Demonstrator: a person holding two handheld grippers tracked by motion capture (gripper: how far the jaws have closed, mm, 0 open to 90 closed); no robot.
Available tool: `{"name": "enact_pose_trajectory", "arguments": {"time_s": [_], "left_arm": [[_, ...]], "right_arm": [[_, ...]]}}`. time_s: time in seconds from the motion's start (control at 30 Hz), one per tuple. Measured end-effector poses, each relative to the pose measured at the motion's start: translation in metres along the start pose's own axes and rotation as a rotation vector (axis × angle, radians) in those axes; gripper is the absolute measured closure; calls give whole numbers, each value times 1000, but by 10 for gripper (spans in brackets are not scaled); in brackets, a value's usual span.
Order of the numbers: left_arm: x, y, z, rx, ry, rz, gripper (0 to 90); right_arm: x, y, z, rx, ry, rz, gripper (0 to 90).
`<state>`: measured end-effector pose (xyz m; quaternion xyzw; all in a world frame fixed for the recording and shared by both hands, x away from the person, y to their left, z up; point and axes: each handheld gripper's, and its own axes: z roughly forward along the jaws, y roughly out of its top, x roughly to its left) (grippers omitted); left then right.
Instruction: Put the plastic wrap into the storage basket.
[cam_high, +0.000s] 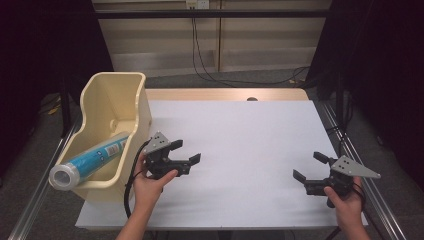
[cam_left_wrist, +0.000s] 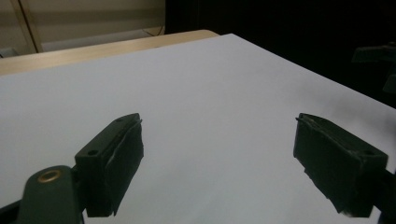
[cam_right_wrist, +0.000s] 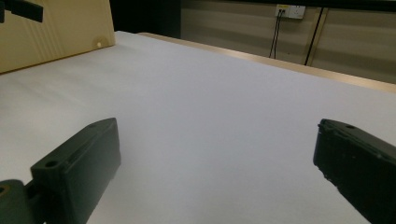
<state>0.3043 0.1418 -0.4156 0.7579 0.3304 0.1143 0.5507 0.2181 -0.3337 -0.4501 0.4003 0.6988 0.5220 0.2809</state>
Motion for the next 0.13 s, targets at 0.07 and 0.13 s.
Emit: {"name": "enact_pose_trajectory", "arguments": {"time_s": [0.07, 0.13], "left_arm": [[1, -3, 0, 4, 4, -1, 154], [2, -4, 0, 13, 14, 2, 149]], "right_arm": [[1, 0, 0, -4, 4, 0, 1], [1, 0, 0, -4, 4, 0, 1]]}}
